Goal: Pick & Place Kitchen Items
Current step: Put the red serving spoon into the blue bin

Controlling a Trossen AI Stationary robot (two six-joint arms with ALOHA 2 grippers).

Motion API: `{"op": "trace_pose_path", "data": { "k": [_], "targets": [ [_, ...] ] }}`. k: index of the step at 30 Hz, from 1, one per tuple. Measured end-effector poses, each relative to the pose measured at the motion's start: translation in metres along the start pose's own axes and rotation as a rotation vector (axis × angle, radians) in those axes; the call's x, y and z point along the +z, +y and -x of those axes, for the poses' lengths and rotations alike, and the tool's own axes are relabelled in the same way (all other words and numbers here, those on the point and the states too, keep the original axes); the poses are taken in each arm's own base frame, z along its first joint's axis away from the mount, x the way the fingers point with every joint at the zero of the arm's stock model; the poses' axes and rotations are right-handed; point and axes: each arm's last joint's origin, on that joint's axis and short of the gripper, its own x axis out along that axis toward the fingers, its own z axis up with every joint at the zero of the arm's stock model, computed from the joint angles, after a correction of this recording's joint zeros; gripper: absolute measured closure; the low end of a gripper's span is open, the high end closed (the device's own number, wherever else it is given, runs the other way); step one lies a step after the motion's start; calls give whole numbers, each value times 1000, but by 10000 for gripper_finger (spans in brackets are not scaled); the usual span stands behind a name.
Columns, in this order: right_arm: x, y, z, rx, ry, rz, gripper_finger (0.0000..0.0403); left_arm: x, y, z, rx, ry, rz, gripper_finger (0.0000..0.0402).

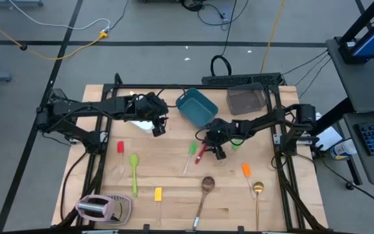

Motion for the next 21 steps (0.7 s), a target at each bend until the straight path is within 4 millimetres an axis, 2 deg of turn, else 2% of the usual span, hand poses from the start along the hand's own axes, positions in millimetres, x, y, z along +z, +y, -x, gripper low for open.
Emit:
{"op": "trace_pose_path", "data": {
  "k": [3, 10, 13, 17, 21],
  "targets": [
    [-5, 1, -3, 10, 36, -6, 242, 0, 0, 0, 0, 3, -10, 254],
    [-6, 6, -5, 28, 53, -1, 342, 0, 0, 0, 0, 3, -31, 254],
    [-4, 12, -6, 41, 60, -18, 372, 0, 0, 0, 0, 4, -32, 254],
    [3, 24, -3, 47, 65, -70, 373, 0, 0, 0, 0, 4, -32, 254],
    [15, 35, 9, 73, 31, -118, 371, 0, 0, 0, 1, 4, -31, 254]
  ]
}}
